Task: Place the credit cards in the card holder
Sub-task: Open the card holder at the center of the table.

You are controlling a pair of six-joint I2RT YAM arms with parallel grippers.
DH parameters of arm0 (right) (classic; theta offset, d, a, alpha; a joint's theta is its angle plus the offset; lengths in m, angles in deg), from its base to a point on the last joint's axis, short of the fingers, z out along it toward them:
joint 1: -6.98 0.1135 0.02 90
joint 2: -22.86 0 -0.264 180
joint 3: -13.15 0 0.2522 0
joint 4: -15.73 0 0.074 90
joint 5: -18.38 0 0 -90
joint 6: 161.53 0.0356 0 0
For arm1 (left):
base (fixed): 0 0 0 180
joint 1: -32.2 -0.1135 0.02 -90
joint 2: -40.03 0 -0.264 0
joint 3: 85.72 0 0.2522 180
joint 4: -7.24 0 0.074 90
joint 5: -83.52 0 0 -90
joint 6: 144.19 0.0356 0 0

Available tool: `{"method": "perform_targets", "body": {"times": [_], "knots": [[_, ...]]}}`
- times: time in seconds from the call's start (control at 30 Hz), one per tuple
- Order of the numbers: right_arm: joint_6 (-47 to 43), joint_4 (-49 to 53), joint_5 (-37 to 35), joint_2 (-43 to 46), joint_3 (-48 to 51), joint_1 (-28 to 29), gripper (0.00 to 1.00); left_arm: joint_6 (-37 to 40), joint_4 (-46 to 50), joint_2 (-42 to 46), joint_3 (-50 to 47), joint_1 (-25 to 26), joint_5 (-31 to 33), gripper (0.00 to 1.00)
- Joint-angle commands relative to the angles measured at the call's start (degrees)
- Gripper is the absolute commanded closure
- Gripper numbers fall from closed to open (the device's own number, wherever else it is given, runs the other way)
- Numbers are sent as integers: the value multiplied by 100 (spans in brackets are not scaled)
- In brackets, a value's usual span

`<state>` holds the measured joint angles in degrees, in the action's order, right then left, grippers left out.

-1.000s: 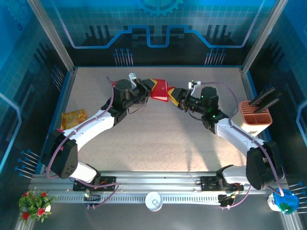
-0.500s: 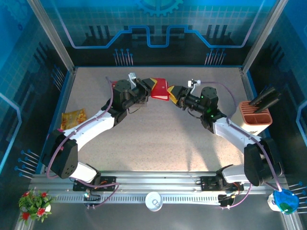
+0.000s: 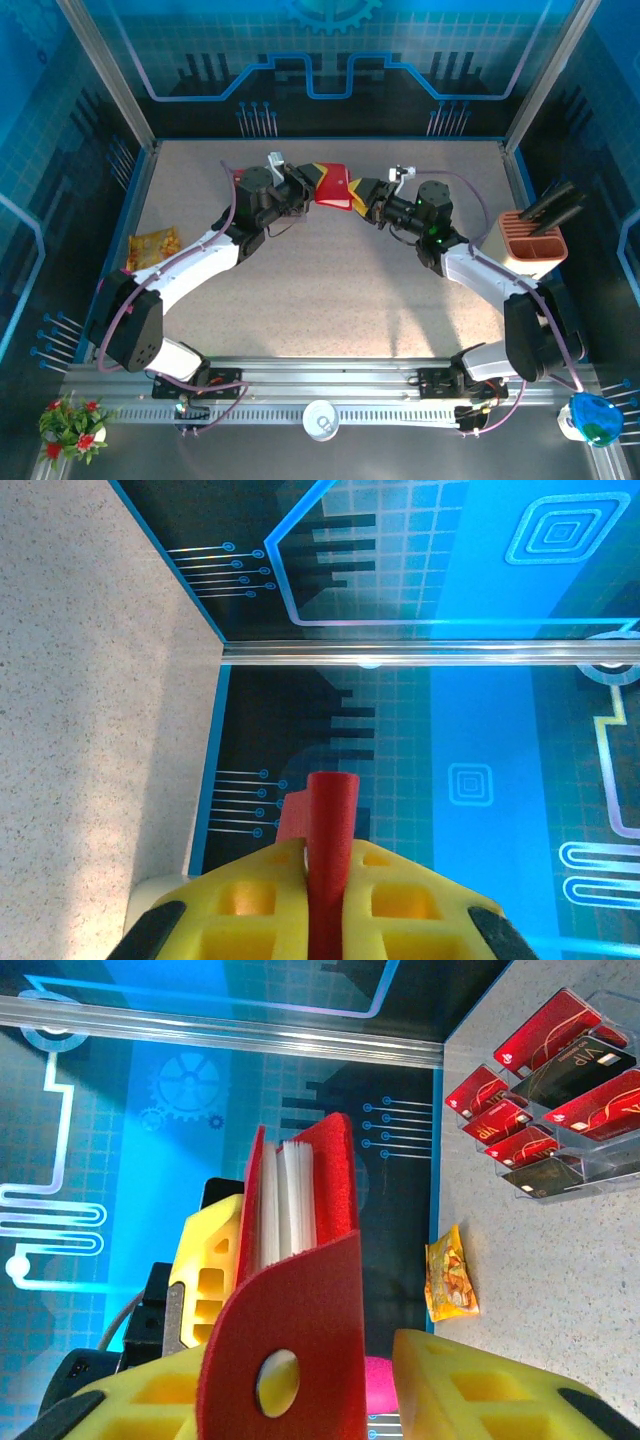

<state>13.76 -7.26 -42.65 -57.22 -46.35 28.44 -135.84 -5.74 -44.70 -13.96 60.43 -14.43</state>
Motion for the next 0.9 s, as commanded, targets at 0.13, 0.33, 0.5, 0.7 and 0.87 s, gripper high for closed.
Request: {"method": "perform_targets", "body": {"times": [0.13, 0.33, 0.5, 0.7, 0.87], "knots": [[48, -280, 151, -182, -312, 144, 62, -124, -426, -136, -17, -44, -40, 100], [48, -272, 188, -254, -387, 175, 65, -138, -454, -158, -34, -48, -58, 100], [82, -336, 229, -336, -392, 193, 71, -168, -490, -189, -42, -47, -93, 100], [267, -720, 316, -452, -363, 199, 76, -202, -532, -228, -60, -45, -128, 100], [334, -914, 390, -492, -352, 201, 71, -219, -549, -256, -69, -48, -177, 100]]}}
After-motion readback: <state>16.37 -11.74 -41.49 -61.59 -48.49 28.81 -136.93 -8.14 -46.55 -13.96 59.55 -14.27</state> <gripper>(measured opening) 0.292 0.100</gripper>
